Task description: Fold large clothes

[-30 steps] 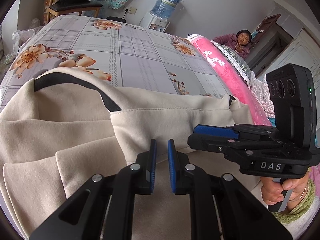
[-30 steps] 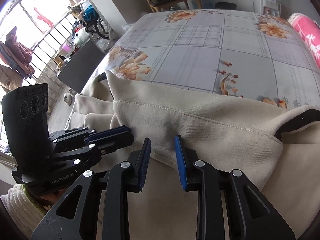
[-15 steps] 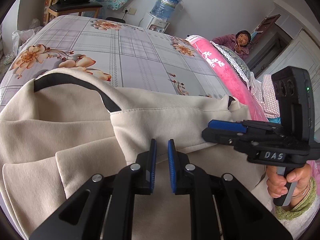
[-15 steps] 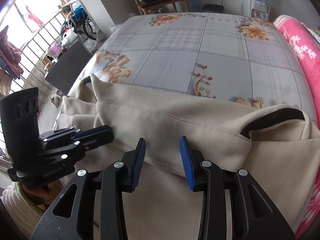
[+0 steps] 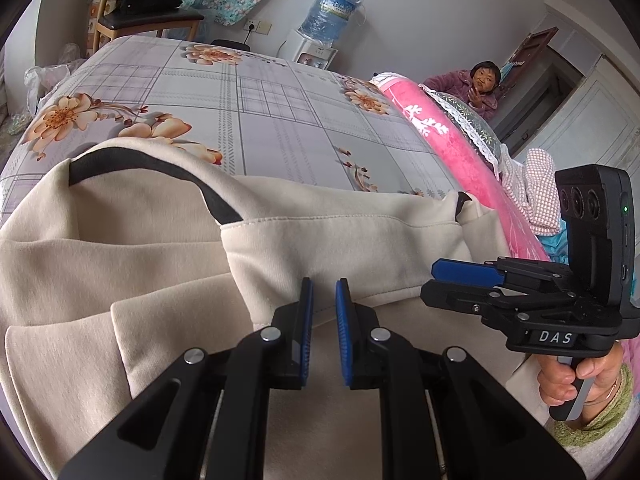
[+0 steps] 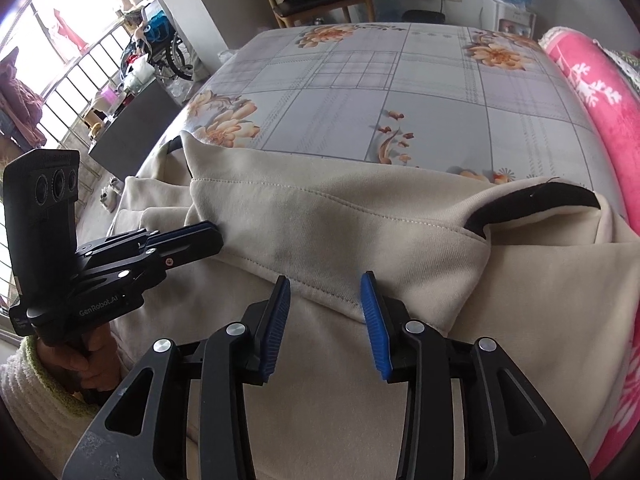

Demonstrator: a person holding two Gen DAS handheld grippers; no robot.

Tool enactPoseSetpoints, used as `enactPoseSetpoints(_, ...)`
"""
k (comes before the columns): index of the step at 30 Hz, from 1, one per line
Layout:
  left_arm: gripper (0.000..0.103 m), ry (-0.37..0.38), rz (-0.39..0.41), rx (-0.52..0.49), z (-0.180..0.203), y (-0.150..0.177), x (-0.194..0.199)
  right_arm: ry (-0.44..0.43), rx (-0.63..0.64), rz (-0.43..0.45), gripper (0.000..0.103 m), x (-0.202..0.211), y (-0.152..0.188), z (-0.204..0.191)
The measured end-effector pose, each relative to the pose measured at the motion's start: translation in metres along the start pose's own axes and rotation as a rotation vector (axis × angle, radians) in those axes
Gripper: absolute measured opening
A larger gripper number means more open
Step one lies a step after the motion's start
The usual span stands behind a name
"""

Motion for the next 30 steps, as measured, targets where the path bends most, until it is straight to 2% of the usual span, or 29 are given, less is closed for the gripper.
enactPoseSetpoints(2, 0.012, -0.001, 0.001, -0.001, 0.000, 0.000, 0.000, -0.032, -0.013, -0.009, 0.051, 0.003, 0.000, 0.000)
enactPoseSetpoints(5, 0.012, -0.006, 0.003, -0.005, 0.000, 0.000, 0.000, -0.014, 0.007, -0.002, 0.054, 0.010, 0.002, -0.006)
enactPoseSetpoints(13, 0.012, -0.008, 0.005, -0.007, 0.001, 0.000, -0.001, 0.081, 0.075, 0.100, 0.054, 0.025, -0.008, -0.017)
enactPoseSetpoints(19, 0.012, -0.009, 0.005, -0.008, 0.001, 0.000, -0.001, 0.125, 0.075, 0.034, 0.054, -0.001, 0.003, -0.003)
enactPoseSetpoints(30, 0.012, -0.012, 0.004, -0.010, 0.002, 0.000, -0.001, 0.120, 0.090, 0.050, 0.054, 0.002, 0.013, -0.005)
Point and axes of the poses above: each gripper's, at about its wrist camera, not at the fingertips, and x roughly against the way its jaws point, z to its right, y to its underside, the point moved 1 cm from there along -x, roughly the way its jaws point, and after that the axes turned 4 degrees about z, right-handed, at the moved point
